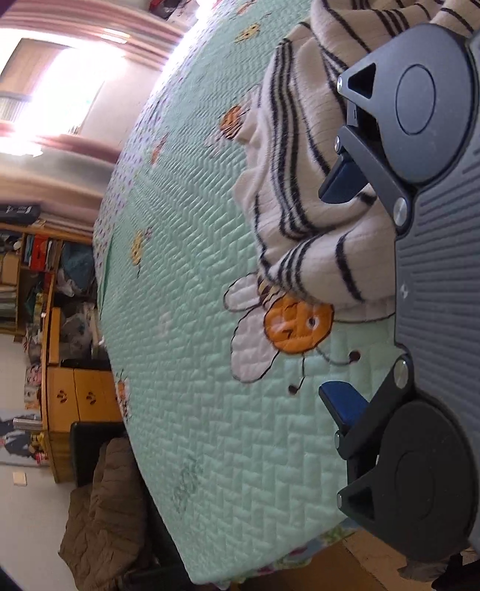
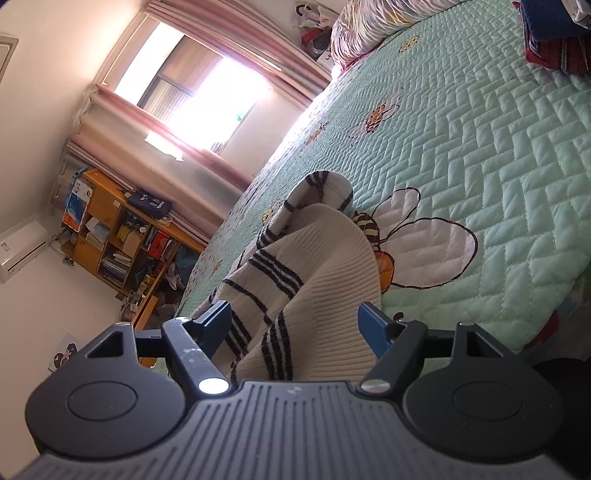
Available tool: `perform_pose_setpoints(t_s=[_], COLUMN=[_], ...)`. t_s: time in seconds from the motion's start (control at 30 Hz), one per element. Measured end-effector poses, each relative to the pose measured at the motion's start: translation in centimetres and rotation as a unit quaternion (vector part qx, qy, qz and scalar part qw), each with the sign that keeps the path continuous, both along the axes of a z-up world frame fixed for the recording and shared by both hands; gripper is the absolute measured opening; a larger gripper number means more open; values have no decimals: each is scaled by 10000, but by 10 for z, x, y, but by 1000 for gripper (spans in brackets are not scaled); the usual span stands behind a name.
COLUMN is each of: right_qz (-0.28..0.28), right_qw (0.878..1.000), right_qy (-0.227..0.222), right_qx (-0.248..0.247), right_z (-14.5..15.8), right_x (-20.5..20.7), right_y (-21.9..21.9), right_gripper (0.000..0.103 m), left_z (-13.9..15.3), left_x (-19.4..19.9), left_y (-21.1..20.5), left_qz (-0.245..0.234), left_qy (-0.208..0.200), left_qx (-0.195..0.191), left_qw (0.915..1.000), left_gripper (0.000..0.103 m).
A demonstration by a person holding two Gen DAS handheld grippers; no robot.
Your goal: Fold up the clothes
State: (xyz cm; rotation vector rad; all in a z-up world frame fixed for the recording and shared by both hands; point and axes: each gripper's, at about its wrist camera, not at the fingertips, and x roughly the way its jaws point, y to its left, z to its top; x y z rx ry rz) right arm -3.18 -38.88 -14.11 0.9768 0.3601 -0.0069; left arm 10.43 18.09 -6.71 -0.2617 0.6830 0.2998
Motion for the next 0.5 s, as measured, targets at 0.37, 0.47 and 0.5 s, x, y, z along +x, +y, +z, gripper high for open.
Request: perform_pose_setpoints(t_s=[0.37,0.47,0.5], right_qz=[12,22,27], right_qw=[9999,9999,9999], right_qy=[89,124,138], right_qx=[48,30,46], right_z=[-2,-2,-2], right_x=[-1,1,1], right_y=[-1,-1,-1], right_gripper=[77,77,77], left_z=[41,41,40], left_x=[-24,-25,-26], left_y=[-14,-25,-30], left_qz=[-176,-371,-433], left_qy=[-739,-720,-712], left_qx=[-310,-363,-385], left_qw=[9966,9961,9958], left_gripper=[102,102,102])
